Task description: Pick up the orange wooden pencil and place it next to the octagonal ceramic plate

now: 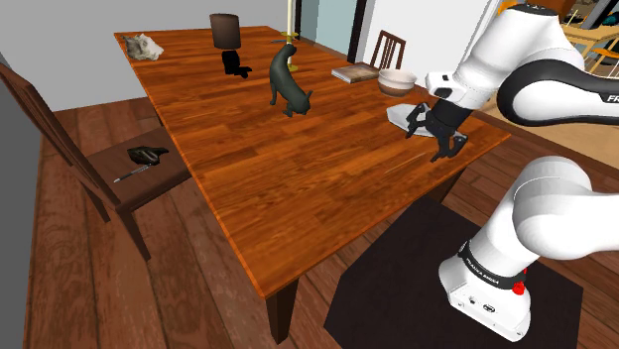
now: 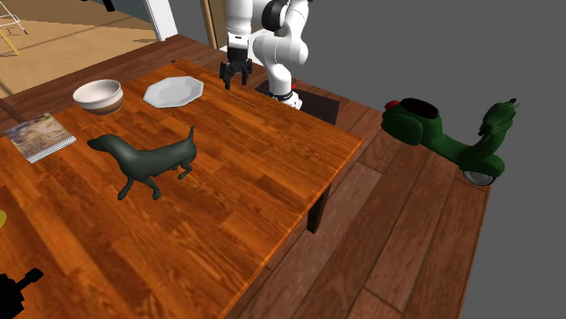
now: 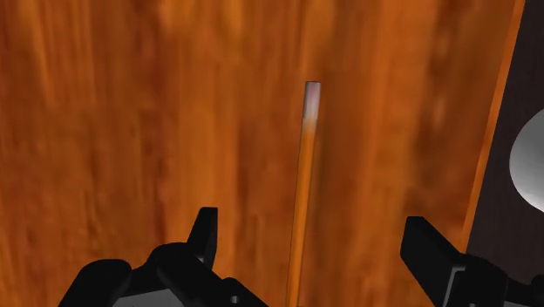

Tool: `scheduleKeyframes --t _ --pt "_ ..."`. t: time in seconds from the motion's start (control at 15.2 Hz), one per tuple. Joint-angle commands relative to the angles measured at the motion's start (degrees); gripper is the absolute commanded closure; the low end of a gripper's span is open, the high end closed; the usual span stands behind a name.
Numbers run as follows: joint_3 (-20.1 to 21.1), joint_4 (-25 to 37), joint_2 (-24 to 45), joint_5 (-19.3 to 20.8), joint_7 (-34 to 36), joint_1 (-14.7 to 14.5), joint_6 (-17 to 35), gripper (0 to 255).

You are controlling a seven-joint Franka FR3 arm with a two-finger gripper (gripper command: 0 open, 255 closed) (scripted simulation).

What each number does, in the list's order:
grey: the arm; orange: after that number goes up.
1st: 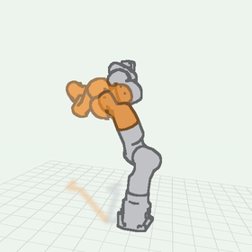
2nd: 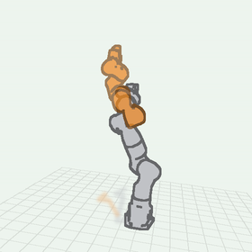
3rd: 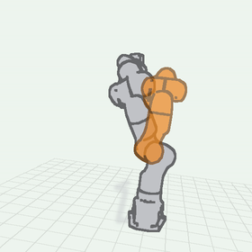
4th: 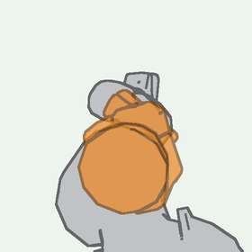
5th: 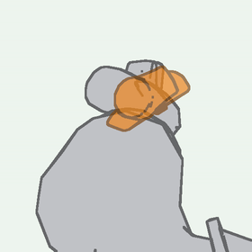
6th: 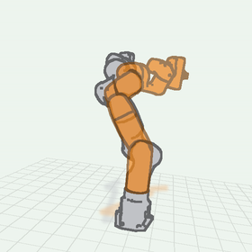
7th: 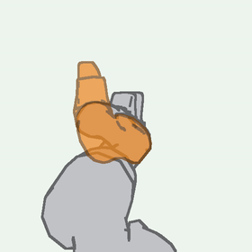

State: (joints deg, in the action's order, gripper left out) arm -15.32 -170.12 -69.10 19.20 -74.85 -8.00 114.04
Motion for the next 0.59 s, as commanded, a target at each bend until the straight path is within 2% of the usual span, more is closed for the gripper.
scheduleKeyframes --t 0.0,0.07,0.53 --pt "1.2 2.6 -1.2 -1.2 -0.1 -0.6 -3.9 0" --pt "1.7 3.9 -1.7 -1.8 -0.1 -0.9 -5.7 0" --pt "1.7 3.9 -1.6 -1.8 -0.1 -0.9 -5.7 0"
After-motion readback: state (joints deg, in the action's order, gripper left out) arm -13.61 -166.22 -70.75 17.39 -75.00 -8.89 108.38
